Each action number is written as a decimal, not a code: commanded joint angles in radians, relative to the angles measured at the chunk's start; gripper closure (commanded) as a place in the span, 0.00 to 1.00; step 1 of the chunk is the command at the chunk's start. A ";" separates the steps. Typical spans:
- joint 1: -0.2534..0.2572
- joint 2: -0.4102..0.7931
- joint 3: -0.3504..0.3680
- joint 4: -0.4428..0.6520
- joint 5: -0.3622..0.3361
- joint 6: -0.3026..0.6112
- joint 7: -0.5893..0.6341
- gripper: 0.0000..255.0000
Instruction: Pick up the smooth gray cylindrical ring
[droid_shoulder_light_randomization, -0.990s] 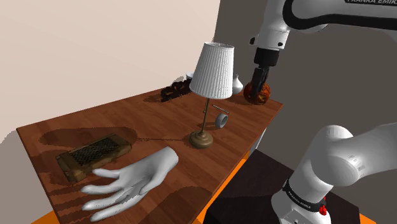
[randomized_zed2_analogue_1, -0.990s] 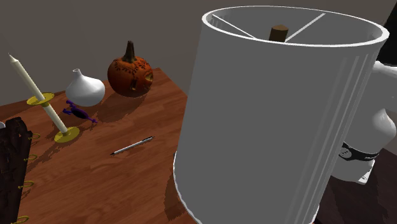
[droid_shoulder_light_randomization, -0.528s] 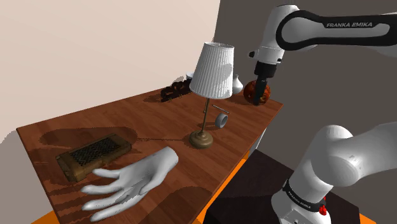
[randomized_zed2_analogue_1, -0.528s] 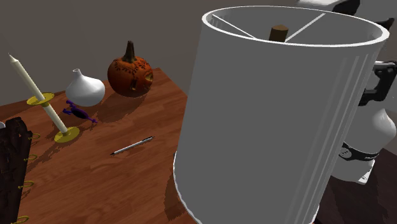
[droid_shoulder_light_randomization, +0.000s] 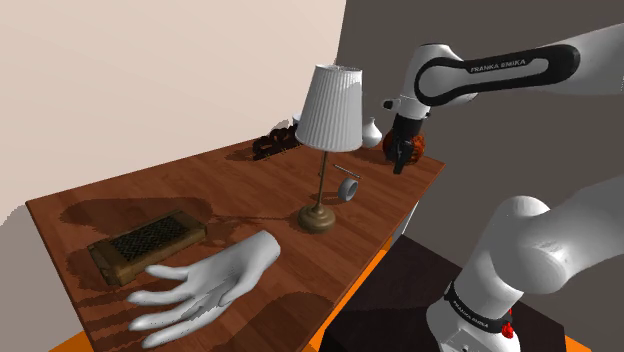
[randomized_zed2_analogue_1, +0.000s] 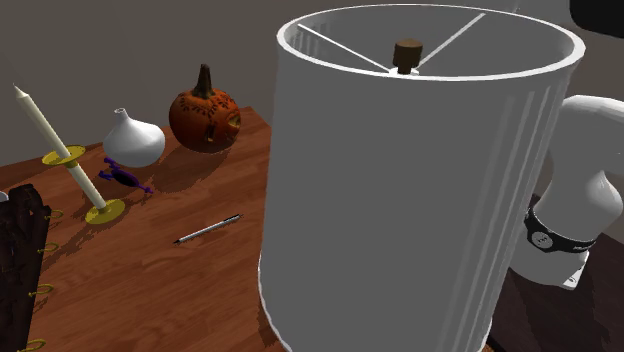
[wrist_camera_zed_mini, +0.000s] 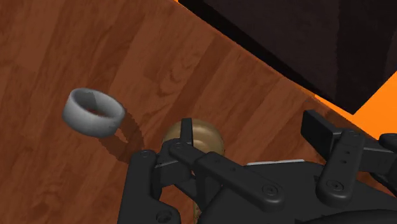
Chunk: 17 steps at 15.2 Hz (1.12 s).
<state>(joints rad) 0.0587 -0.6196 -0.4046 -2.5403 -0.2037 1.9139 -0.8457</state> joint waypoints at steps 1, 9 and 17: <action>0.013 0.049 -0.056 -0.002 -0.021 0.061 -0.104 0.00; 0.138 0.369 -0.283 0.106 0.060 0.301 -0.539 0.00; 0.180 0.804 -0.352 0.322 0.462 0.417 -1.120 0.00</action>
<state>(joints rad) 0.2491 0.1260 -0.7646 -2.2447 0.1959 2.3180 -1.8795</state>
